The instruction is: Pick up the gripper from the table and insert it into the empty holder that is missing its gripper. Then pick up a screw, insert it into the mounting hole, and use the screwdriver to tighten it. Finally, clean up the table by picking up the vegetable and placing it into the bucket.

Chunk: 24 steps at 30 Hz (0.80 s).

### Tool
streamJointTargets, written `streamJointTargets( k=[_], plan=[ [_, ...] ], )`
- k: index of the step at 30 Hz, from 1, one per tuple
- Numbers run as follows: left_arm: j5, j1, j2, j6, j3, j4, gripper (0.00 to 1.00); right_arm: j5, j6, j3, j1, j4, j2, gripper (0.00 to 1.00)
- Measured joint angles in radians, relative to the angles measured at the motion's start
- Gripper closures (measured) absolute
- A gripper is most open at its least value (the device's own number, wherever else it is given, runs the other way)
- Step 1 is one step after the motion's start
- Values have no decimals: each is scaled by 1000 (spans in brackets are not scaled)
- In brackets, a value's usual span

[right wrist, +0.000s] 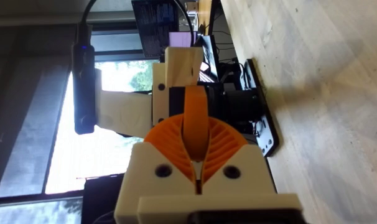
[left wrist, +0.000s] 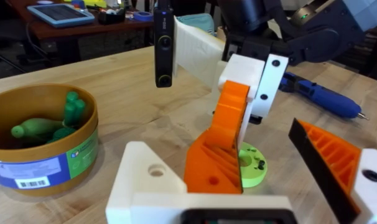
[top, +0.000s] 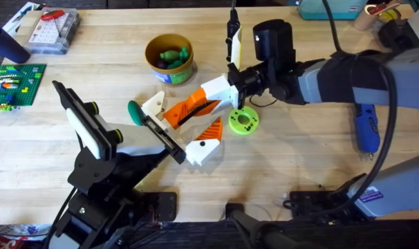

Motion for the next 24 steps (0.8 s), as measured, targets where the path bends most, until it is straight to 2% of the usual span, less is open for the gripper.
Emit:
streamJointTargets(
  k=[7, 14, 24],
  plan=[
    [-19, 3, 0, -1, 0, 0, 9, -9, 9, 0, -10, 38, 4, 984],
    [-15, 3, 0, -1, 0, 0, 9, -7, 50, 0, -62, 70, 4, 984],
    [-10, 3, 0, -1, 0, 1, 9, -7, 61, 0, -57, 71, 4, 984]
  ],
)
